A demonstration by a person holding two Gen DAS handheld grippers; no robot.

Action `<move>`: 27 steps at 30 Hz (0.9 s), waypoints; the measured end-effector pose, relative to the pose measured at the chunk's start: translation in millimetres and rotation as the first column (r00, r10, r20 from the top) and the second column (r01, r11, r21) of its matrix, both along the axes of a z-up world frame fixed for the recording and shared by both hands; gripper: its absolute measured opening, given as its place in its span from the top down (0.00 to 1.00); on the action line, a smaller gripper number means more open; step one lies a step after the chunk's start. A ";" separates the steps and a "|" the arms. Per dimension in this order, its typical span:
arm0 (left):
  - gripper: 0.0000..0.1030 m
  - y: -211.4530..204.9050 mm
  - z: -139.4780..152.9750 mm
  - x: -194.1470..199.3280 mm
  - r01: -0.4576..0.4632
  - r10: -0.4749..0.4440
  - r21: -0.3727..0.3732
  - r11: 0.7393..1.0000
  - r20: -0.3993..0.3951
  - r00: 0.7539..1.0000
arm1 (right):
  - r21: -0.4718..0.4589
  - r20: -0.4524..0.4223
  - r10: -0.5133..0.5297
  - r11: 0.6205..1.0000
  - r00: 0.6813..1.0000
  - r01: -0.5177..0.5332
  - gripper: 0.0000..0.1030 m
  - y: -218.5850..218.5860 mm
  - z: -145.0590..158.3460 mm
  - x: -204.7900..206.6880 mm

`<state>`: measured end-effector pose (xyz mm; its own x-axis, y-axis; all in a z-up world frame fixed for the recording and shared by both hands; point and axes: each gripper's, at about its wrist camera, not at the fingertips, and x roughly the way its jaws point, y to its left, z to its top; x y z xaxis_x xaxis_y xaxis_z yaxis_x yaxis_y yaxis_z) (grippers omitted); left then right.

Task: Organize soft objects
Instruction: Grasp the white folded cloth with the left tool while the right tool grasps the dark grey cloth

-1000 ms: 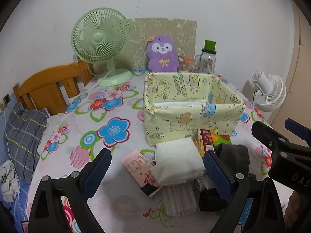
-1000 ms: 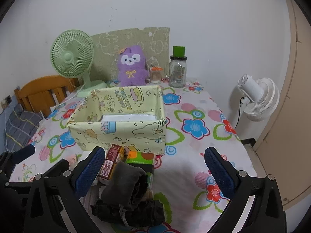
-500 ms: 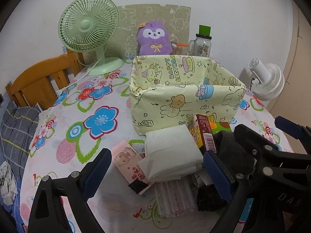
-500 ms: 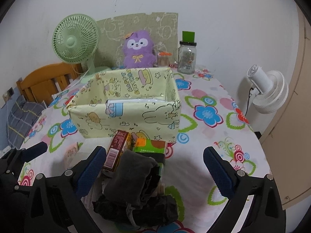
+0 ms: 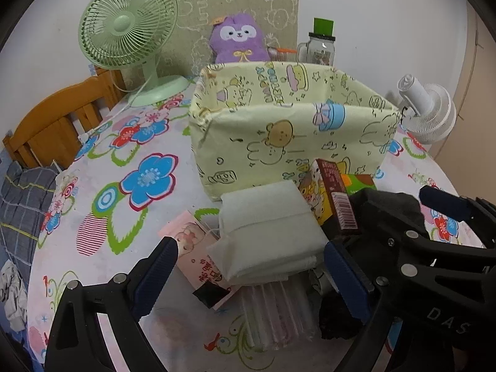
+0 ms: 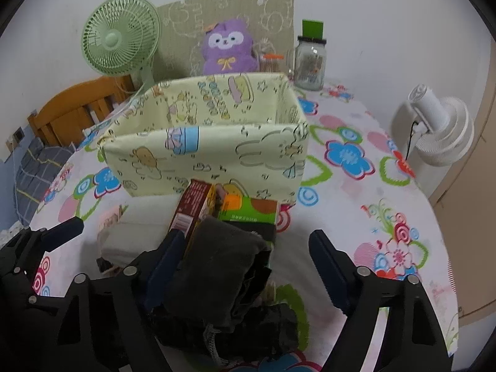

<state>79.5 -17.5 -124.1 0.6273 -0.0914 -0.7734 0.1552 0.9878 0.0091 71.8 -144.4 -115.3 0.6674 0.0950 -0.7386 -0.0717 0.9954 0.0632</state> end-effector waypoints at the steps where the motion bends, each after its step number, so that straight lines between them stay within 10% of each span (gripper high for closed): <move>1: 0.07 -0.1 -1.6 1.0 0.002 -0.002 -0.002 1.000 -0.006 1.000 | 0.013 -0.017 0.004 1.000 1.000 -0.004 0.21 -1.0 -2.9 2.2; 14: 0.06 -8.5 -7.7 9.0 0.030 -0.030 -0.015 0.999 -0.025 0.999 | 0.105 -0.072 0.000 0.994 0.997 0.008 0.58 -11.1 -13.6 10.4; 27: 0.08 -14.9 -17.9 14.6 0.045 -0.046 -0.013 0.999 -0.055 0.997 | 0.098 -0.067 -0.015 0.995 0.998 0.021 0.61 -15.5 -13.5 12.7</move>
<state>94.1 -32.4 -142.0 0.5785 -0.1280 -0.8056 0.1998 0.9798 -0.0122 84.5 -159.9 -128.8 0.6195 0.1578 -0.7689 -0.0463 0.9852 0.1649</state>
